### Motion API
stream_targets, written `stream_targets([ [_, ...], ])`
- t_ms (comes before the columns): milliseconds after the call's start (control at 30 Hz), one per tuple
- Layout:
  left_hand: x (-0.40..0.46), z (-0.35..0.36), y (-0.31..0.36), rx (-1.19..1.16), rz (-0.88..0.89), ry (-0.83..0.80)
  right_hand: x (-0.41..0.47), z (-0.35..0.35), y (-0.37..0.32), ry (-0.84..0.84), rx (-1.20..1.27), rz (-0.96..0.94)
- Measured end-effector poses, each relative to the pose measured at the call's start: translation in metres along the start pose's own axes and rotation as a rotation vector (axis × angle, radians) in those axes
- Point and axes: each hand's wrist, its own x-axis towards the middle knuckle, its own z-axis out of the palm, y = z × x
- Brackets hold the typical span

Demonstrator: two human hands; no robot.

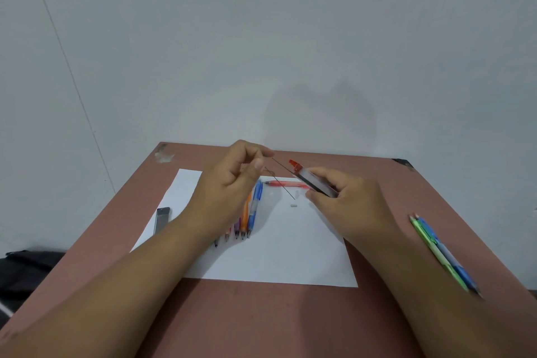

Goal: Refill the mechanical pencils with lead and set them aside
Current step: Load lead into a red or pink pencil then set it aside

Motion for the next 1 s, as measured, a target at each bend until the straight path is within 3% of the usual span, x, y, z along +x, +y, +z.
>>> stream_targets([
  [233, -0.004, 0.003, 0.005, 0.034, 0.032, -0.083, -0.001, 0.006, -0.005, -0.013, 0.064, -0.021],
  [400, -0.001, 0.005, 0.005, -0.173, -0.012, -0.047, 0.000, 0.008, -0.009, -0.096, 0.313, 0.039],
  [667, 0.003, 0.002, 0.005, -0.232, -0.084, 0.057, 0.005, 0.007, -0.009, -0.125, 0.533, 0.135],
  [1000, 0.007, 0.004, -0.001, -0.174, -0.145, 0.104, 0.003, 0.010, -0.012, -0.118, 0.507, 0.136],
])
